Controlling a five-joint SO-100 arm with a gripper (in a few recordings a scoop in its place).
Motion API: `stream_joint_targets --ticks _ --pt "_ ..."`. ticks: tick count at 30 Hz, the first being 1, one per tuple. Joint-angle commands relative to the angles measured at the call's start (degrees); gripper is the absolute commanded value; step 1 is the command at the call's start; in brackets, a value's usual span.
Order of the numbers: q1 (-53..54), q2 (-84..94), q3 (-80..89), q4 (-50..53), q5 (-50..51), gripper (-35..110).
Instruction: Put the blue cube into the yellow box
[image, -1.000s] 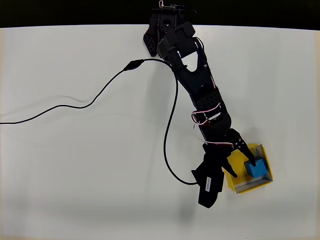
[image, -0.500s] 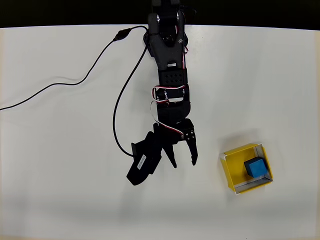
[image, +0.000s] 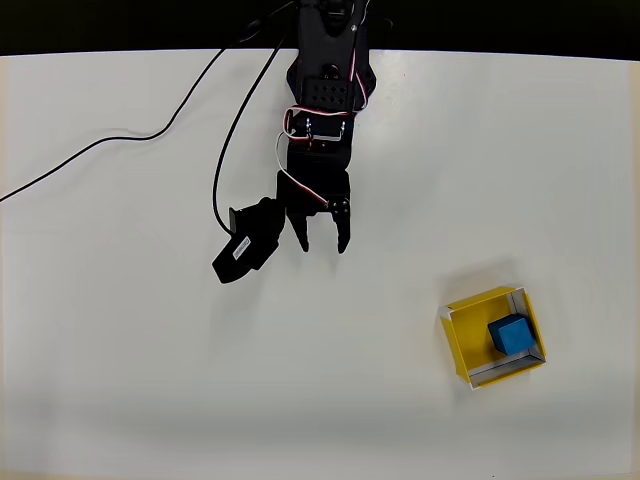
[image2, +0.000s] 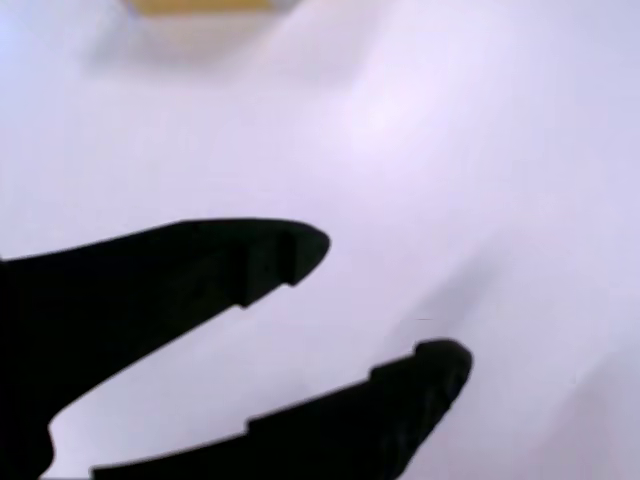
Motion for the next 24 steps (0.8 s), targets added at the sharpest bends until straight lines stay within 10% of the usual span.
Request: stream_joint_targets --ticks 1,24 --pt "0.44 9.32 1.23 8.35 -0.88 22" --pt "1.85 30.85 7.21 42.1 6.94 0"
